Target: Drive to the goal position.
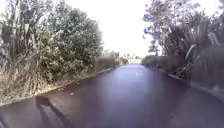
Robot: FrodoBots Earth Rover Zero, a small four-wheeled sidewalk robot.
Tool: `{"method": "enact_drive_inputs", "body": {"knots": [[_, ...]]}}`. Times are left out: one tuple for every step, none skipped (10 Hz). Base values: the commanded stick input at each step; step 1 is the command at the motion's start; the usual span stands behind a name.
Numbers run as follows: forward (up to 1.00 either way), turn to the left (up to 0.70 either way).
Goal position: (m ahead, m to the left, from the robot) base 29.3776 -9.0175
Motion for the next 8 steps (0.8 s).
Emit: {"method": "enact_drive_inputs", "body": {"knots": [[0.06, 0.0], [0.06, 0.0], [0.51, 0.0], [1.0, -0.03], [1.0, -0.12], [1.0, -0.16], [1.0, -0.18], [1.0, -0.18]]}}
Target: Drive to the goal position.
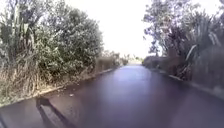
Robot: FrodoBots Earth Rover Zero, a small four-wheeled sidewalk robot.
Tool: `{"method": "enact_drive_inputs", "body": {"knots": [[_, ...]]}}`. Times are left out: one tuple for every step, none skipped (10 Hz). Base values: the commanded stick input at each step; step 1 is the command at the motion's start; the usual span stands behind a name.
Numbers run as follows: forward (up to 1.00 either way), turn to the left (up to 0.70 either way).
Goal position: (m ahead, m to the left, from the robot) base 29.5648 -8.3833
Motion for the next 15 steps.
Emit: {"method": "enact_drive_inputs", "body": {"knots": [[1.0, -0.08], [1.0, 0.0], [1.0, 0.0], [1.0, 0.0], [1.0, 0.0], [1.0, 0.0], [1.0, -0.03], [1.0, -0.1], [1.0, -0.24], [1.0, -0.31], [1.0, -0.34], [1.0, -0.34], [1.0, -0.34], [1.0, -0.04], [1.0, 0.0]]}}
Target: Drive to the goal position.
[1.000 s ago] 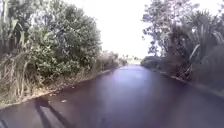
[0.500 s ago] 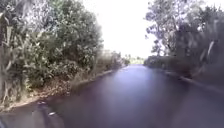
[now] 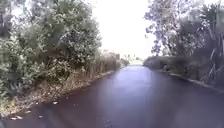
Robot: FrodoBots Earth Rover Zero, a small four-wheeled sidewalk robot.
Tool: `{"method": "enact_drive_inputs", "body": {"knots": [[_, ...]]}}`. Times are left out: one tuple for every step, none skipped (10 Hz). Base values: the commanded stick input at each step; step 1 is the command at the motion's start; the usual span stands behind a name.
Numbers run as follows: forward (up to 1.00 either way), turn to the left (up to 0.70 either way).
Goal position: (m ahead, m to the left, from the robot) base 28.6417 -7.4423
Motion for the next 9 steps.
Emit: {"method": "enact_drive_inputs", "body": {"knots": [[1.0, -0.04], [1.0, -0.17], [1.0, -0.22], [1.0, -0.21], [1.0, -0.14], [1.0, -0.1], [1.0, -0.1], [1.0, -0.1], [1.0, -0.1]]}}
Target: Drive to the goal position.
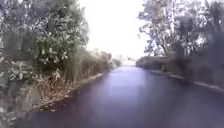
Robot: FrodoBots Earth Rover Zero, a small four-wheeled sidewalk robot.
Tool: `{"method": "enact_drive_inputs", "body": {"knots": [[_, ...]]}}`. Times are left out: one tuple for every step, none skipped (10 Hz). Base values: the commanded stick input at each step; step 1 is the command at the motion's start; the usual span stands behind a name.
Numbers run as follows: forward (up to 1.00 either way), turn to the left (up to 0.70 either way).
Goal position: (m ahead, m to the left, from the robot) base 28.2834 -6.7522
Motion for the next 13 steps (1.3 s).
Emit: {"method": "enact_drive_inputs", "body": {"knots": [[0.99, -0.1], [0.96, -0.09], [0.95, -0.09], [0.94, -0.09], [0.93, -0.09], [0.92, -0.09], [0.06, -0.03], [0.06, -0.03], [0.06, -0.01], [0.06, 0.0], [0.06, 0.0], [0.06, 0.0], [0.06, 0.0]]}}
